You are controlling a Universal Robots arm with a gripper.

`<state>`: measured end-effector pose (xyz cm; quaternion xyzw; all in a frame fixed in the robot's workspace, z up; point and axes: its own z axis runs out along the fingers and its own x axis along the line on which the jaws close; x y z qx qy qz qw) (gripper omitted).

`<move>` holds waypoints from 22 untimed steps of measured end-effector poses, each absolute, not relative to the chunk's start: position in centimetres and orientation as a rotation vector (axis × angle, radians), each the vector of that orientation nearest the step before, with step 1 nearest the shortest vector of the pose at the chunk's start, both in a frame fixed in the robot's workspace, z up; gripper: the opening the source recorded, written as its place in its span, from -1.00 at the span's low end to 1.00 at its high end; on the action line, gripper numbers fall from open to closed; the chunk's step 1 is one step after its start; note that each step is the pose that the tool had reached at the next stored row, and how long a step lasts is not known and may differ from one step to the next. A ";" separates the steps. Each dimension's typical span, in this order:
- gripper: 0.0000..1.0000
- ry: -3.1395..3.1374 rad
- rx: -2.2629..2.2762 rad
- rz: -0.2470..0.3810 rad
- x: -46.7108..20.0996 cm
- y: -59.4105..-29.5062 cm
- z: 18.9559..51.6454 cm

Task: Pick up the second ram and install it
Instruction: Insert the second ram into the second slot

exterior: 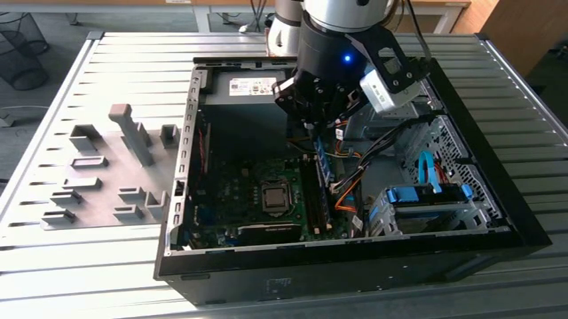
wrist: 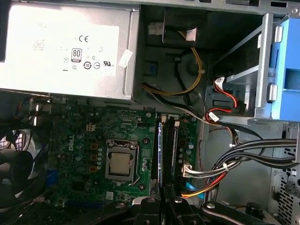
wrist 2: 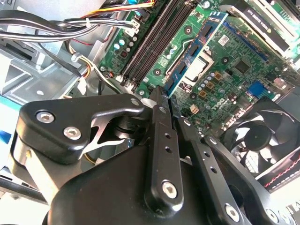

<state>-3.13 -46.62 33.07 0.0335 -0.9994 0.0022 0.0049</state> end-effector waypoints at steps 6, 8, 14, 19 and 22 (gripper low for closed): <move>-0.73 -3.130 0.105 0.007 -3.1 -46.6 32.6; -0.73 -3.130 0.105 0.007 -3.1 -46.6 32.3; -0.73 -3.130 0.106 0.007 -3.1 -46.6 31.4; -0.73 -3.128 0.104 0.008 -3.2 -46.6 30.5; -0.73 -3.128 0.081 0.008 -3.2 -46.6 29.9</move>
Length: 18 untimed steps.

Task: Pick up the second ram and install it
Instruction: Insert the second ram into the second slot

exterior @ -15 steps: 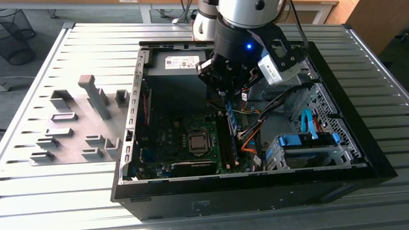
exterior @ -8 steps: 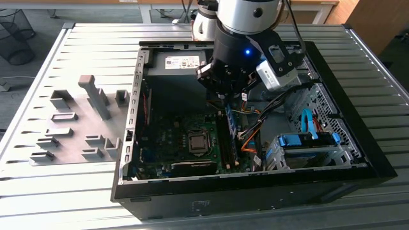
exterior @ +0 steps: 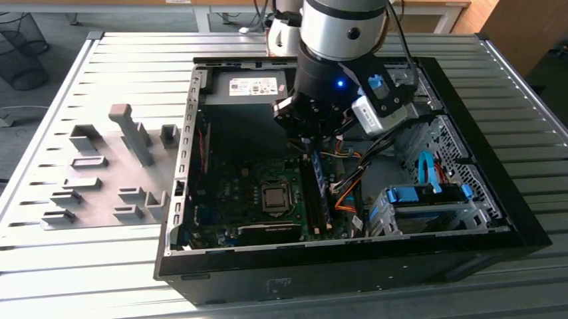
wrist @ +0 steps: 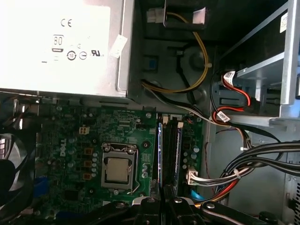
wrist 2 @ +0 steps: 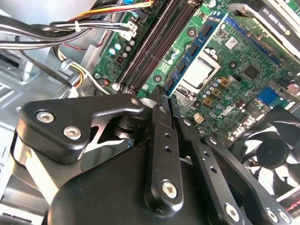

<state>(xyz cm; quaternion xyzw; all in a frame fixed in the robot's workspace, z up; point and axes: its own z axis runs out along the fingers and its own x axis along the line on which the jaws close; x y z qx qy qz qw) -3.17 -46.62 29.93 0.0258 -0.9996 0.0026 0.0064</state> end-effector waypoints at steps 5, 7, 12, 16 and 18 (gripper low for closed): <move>-0.73 -3.127 0.063 0.010 -3.2 -46.6 29.6; -0.73 -3.127 0.063 0.010 -3.2 -46.6 29.6; -0.73 -3.127 0.075 0.011 -3.2 -46.6 29.1; -0.73 -3.127 0.082 0.011 -3.2 -46.6 28.4; -0.73 -3.127 0.082 0.012 -3.2 -46.6 28.3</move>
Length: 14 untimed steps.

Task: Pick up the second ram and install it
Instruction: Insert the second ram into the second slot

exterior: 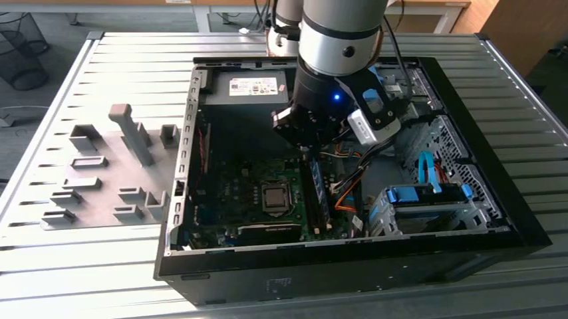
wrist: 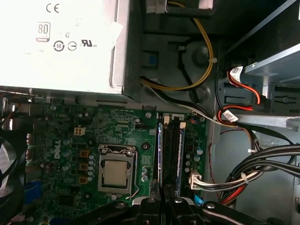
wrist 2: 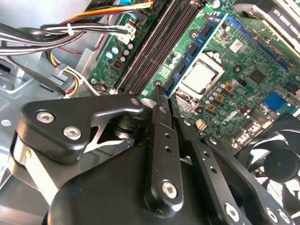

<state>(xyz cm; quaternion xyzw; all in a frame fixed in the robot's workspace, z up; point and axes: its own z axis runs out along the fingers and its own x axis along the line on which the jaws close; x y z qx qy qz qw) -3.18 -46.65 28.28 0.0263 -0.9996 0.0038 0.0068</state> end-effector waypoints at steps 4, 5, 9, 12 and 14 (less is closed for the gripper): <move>-0.73 -3.127 0.082 0.012 -3.2 -46.6 28.3; -0.73 -3.127 0.082 0.012 -3.2 -46.6 28.3; -0.73 -3.127 0.082 0.012 -3.2 -46.6 28.2; -0.73 -3.126 0.081 0.011 -3.2 -46.6 28.1; -0.73 -3.125 0.073 0.012 -3.0 -46.6 27.7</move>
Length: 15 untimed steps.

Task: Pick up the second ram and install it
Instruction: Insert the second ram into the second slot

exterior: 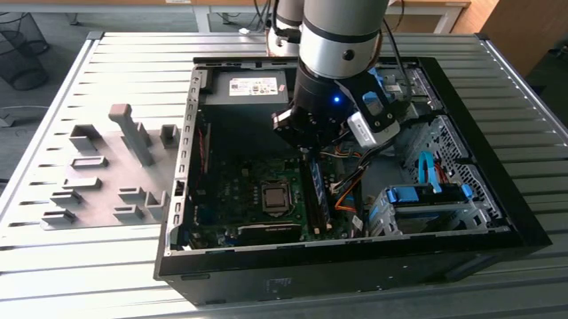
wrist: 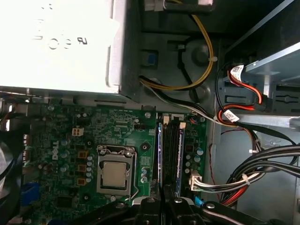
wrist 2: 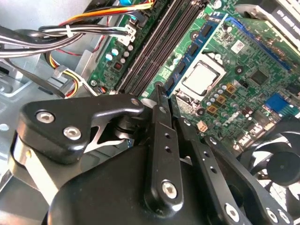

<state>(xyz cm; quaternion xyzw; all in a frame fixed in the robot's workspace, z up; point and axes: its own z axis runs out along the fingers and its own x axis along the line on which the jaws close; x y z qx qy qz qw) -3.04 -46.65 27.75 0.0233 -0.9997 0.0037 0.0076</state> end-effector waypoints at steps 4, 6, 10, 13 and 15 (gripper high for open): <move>-0.73 -3.126 0.034 0.011 -3.0 -46.6 27.0; -0.73 -3.126 -0.001 0.011 -3.0 -46.6 26.7; -0.73 -3.126 -0.016 0.011 -3.0 -46.6 25.9; -0.73 -3.126 -0.016 0.011 -3.0 -46.7 25.4; -0.73 -3.126 -0.016 0.011 -3.0 -46.8 25.0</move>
